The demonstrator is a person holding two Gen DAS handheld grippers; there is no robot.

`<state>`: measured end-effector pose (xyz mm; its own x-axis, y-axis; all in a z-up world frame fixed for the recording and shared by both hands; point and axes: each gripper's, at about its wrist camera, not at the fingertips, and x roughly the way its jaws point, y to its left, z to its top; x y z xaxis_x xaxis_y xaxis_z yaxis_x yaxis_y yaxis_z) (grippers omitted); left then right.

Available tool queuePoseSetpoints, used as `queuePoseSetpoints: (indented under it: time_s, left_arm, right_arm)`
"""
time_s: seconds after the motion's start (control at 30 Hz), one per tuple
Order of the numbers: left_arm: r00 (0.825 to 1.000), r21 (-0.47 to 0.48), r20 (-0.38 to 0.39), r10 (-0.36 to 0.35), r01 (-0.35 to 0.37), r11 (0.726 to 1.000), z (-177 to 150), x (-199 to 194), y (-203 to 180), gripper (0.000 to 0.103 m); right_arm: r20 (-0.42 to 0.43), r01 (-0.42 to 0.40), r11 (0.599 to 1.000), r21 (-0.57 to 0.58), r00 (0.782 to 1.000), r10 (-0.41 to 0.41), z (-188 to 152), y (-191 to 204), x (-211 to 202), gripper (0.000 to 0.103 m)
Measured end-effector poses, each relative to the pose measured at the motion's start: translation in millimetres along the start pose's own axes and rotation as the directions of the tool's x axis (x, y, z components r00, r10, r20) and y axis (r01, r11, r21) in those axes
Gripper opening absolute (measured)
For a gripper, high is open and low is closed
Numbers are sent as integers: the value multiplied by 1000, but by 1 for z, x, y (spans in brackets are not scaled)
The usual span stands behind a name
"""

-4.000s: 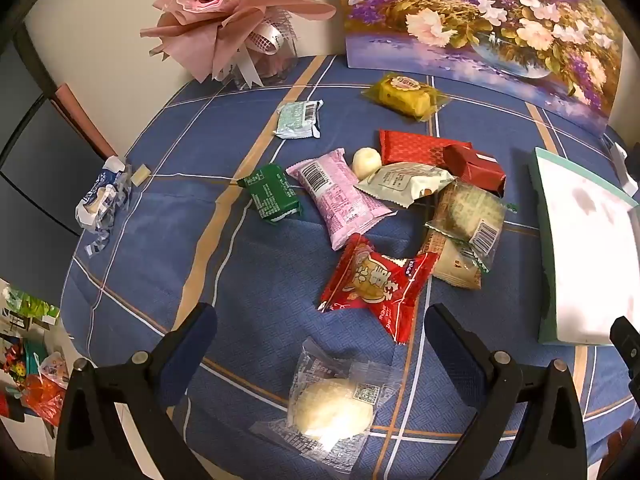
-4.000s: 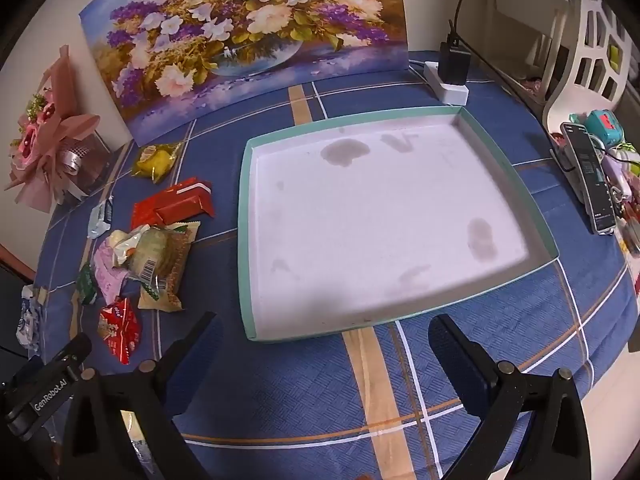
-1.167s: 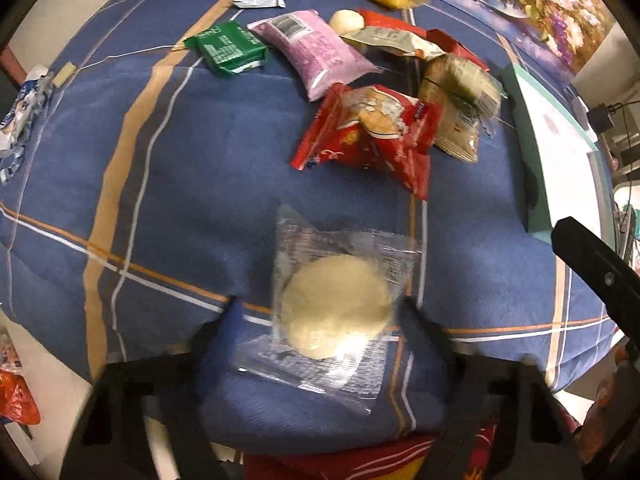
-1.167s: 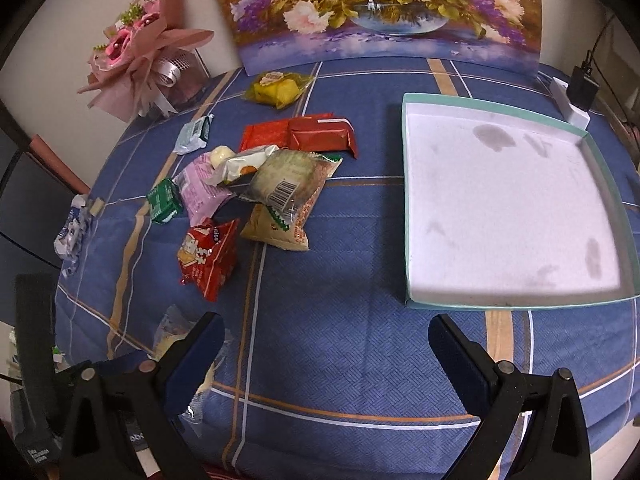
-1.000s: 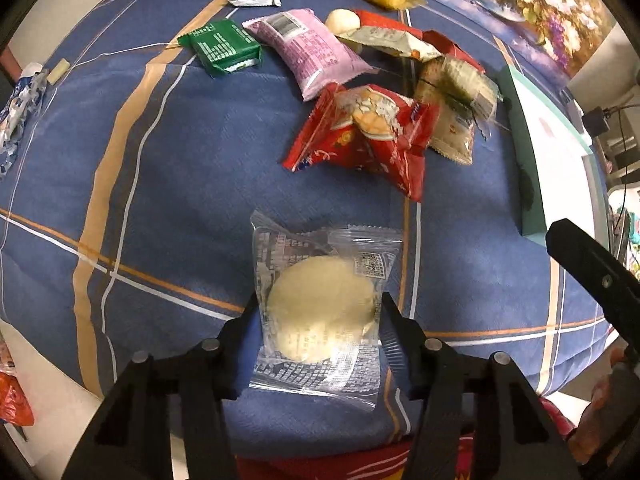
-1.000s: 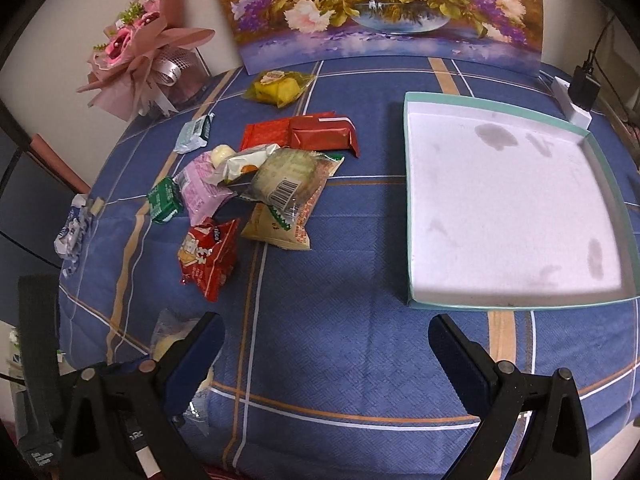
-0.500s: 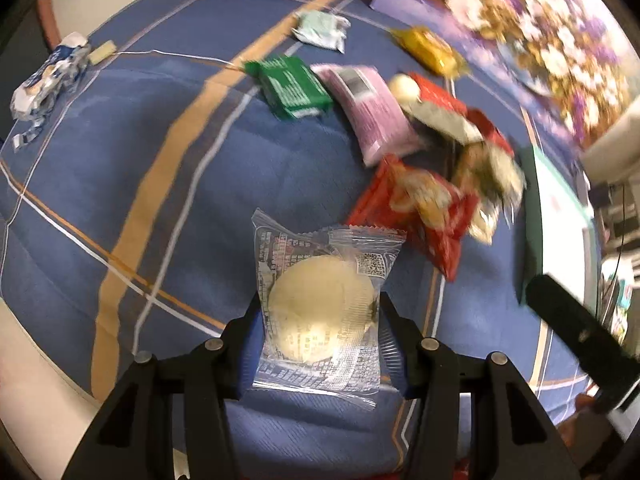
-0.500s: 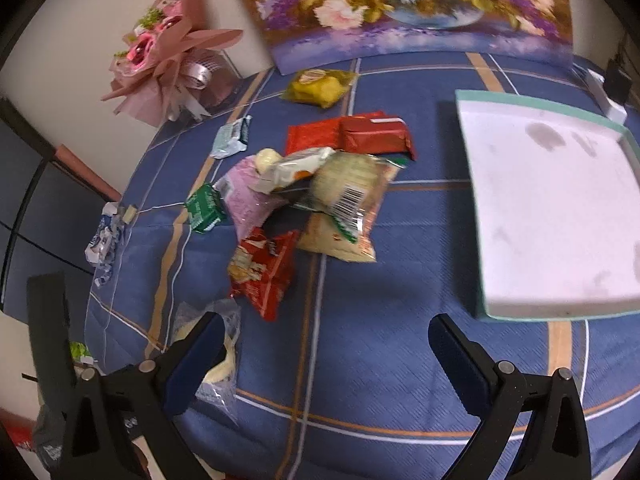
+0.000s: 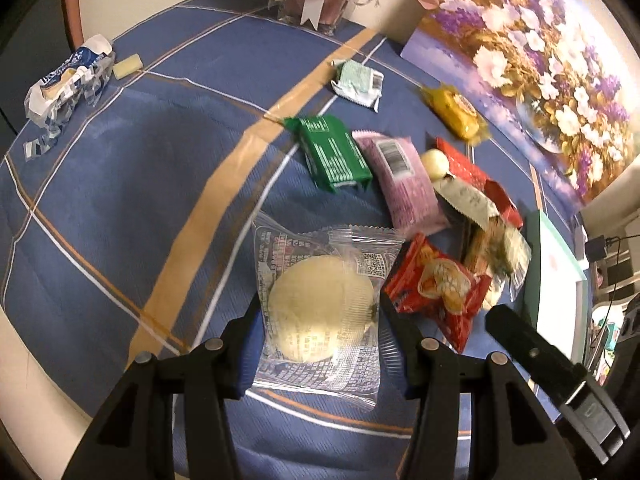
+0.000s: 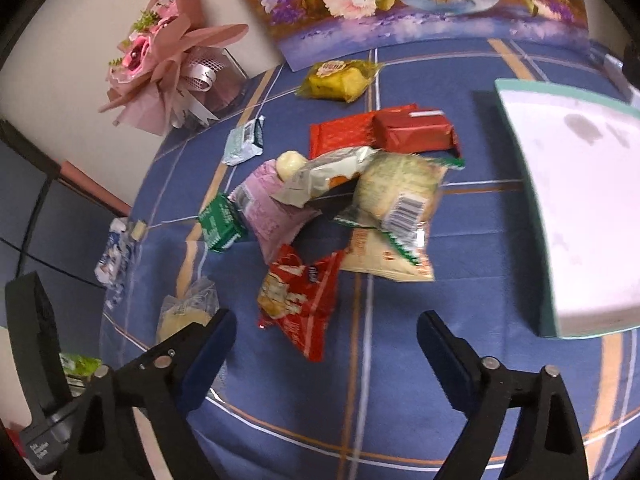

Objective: Organize snacks
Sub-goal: 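Grasp the red nice snack bag with the right gripper while the left holds the bun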

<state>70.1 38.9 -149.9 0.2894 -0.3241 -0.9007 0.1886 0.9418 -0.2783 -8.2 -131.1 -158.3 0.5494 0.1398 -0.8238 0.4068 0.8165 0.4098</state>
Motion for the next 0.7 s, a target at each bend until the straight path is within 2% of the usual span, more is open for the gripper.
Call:
queuePoseSetpoints:
  time_s: [0.27,0.37,0.53,0.63,0.7]
  left_arm:
    - [1000,-20,-12,0,0,1000,10,-2,26,54]
    - [1000,-25,-20,-2,2,1000,15,1,30,54]
    - [999,-30,-31,-6,5,1000,18,7,33,54]
    - [999,-31,-40,-2,1,1000,19,10,35,54]
    - [999,-33,-44,1,-3,999,20,12,35,54]
  right_arm:
    - [-52,-69,998,8,996,69,0,17,24,72]
    - [-68,-57,998,3,996,57,0,20,33,68]
    - [-90,-62,997,55,994,66,5,13,48,67]
    - [-99,-78,993,91,991,87,8,7,56,63]
    - [-104,-80,991,108,990,92,9,4,60,56]
